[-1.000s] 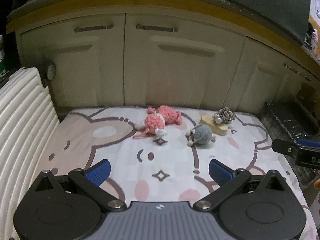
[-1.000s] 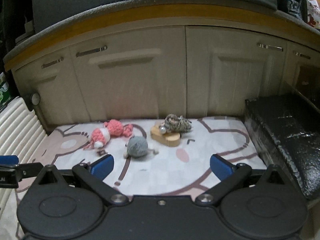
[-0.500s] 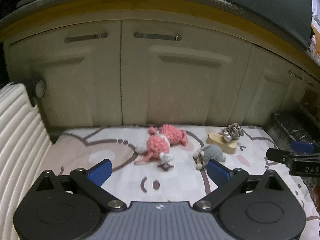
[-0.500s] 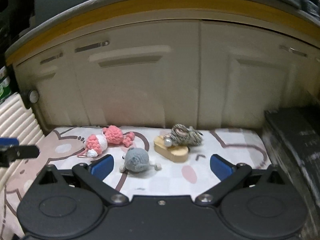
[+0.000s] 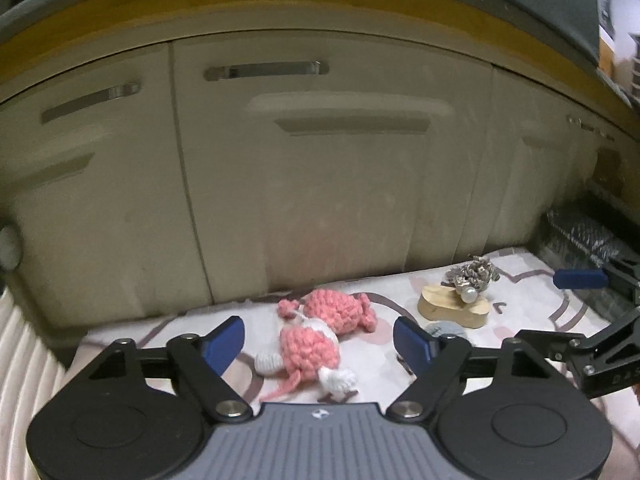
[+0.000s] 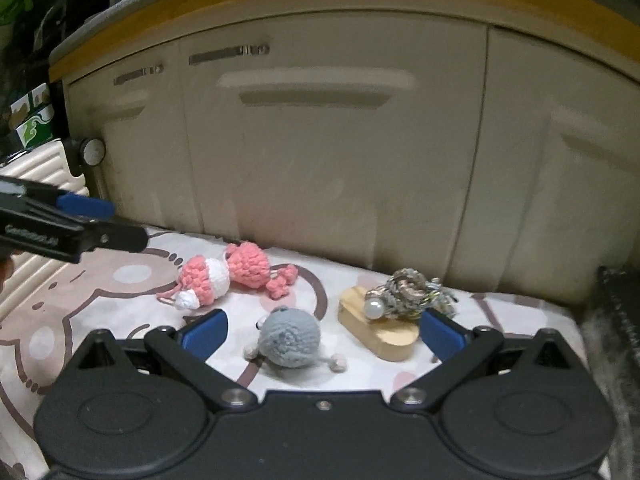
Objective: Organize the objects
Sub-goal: 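Close the right gripper on the grey mouse while the left gripper grasps the pink doll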
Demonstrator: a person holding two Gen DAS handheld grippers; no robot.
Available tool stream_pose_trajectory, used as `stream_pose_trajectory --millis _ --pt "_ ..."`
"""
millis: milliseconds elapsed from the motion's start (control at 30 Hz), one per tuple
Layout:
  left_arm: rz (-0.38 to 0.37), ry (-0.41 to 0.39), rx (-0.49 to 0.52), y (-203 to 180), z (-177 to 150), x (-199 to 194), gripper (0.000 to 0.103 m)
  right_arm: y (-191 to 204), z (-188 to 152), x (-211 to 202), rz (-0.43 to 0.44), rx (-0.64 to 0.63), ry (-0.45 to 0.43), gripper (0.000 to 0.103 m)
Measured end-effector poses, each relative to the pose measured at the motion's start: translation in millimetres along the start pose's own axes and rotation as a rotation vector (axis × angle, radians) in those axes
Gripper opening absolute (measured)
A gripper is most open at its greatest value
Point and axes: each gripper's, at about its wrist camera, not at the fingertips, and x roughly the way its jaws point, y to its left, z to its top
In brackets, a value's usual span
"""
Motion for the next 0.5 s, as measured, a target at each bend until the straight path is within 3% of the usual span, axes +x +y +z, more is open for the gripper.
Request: stream_pose_trajectory --millis 167,433,500 --pt "-0.046 0.036 0.068 5 5 28 0.069 -4 -2 15 0.027 0.015 0.005 0.102" --pt "-0.083 0.15 0.142 9 13 75 0.067 -4 -10 38 0.057 0.043 0.037 0.096" --pt "-0.089 0.181 0.164 9 14 87 0.067 -1 -12 43 0.068 0.045 0.049 0.09"
